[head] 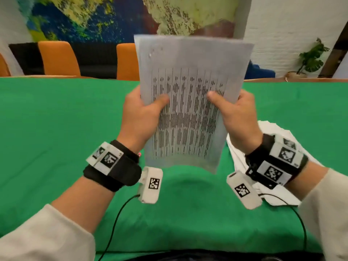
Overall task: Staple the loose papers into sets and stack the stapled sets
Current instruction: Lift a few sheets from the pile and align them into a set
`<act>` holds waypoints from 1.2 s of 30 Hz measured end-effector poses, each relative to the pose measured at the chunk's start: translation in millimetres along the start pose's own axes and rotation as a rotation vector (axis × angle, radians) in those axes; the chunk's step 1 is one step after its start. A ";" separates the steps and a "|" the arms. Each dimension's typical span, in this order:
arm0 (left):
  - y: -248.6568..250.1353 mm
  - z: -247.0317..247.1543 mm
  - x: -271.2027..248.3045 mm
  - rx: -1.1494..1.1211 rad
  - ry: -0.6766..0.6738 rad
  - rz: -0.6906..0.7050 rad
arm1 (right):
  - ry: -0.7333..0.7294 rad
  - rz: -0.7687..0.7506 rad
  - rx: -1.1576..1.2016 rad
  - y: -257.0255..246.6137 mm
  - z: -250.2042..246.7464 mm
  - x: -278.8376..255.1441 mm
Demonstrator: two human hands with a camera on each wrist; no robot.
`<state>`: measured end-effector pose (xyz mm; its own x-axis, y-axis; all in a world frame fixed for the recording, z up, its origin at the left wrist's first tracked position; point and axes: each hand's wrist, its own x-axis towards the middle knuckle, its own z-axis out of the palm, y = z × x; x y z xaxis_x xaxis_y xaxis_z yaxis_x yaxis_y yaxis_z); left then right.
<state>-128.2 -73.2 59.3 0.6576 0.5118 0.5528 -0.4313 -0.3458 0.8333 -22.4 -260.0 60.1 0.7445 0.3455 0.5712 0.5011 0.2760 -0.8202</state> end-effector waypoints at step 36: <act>-30.5 -4.6 -21.3 -0.076 -0.024 -0.338 | -0.127 0.235 0.004 40.9 -5.2 -5.5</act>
<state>-132.0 -70.0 22.1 0.7849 0.5688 0.2460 -0.2307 -0.1002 0.9678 -3.7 -255.3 23.2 0.7786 0.5106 0.3649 0.3195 0.1780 -0.9307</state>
